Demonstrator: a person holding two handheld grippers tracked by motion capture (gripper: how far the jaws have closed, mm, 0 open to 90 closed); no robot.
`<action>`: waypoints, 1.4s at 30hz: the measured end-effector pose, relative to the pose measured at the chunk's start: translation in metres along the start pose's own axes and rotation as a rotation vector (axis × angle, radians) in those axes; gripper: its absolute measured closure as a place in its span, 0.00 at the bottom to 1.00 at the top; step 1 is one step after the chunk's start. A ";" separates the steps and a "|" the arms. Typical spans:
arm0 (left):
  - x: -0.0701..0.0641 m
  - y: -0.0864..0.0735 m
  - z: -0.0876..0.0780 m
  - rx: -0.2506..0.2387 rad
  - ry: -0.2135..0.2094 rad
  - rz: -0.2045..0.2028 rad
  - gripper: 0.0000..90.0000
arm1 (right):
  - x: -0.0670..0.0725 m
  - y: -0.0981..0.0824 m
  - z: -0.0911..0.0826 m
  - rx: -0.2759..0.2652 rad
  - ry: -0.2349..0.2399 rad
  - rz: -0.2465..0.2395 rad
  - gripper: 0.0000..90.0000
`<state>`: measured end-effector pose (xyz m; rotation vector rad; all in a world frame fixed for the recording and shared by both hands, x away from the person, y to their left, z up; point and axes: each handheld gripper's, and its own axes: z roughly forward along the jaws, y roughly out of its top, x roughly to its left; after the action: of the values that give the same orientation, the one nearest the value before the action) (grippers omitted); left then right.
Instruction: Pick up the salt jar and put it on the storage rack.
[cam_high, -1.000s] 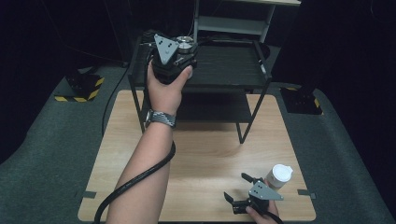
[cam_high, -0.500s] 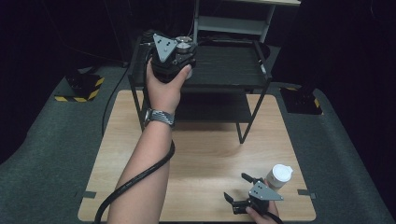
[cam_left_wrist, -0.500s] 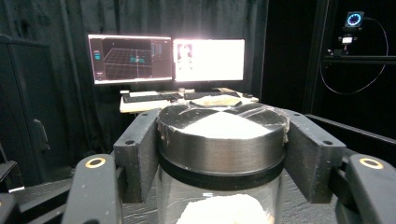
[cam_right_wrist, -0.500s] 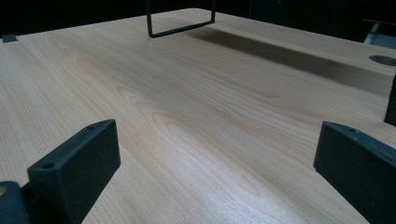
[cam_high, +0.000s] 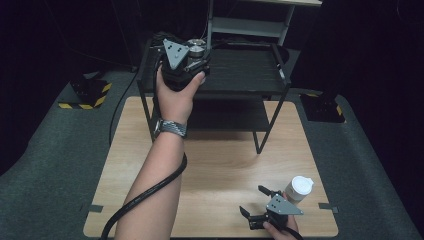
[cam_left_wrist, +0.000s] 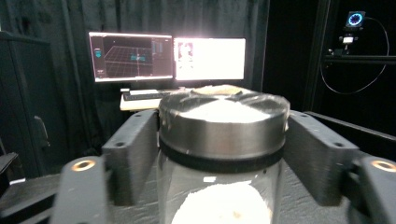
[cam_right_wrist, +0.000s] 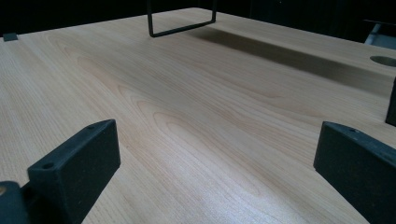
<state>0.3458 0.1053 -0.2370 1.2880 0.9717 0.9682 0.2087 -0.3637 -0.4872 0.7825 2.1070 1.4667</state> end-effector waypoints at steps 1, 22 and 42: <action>0.001 -0.001 -0.001 -0.001 -0.001 -0.002 0.30 | 0.000 0.000 0.000 0.001 0.000 -0.002 0.00; -0.002 -0.009 -0.028 -0.042 0.019 0.026 0.01 | 0.001 0.001 0.000 0.003 -0.001 -0.008 0.00; -0.003 -0.039 -0.073 -0.050 -0.065 0.038 0.00 | 0.002 0.000 0.000 0.002 -0.003 -0.014 0.00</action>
<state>0.2762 0.1229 -0.2784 1.2920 0.8709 0.9679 0.2074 -0.3620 -0.4870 0.7687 2.1073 1.4555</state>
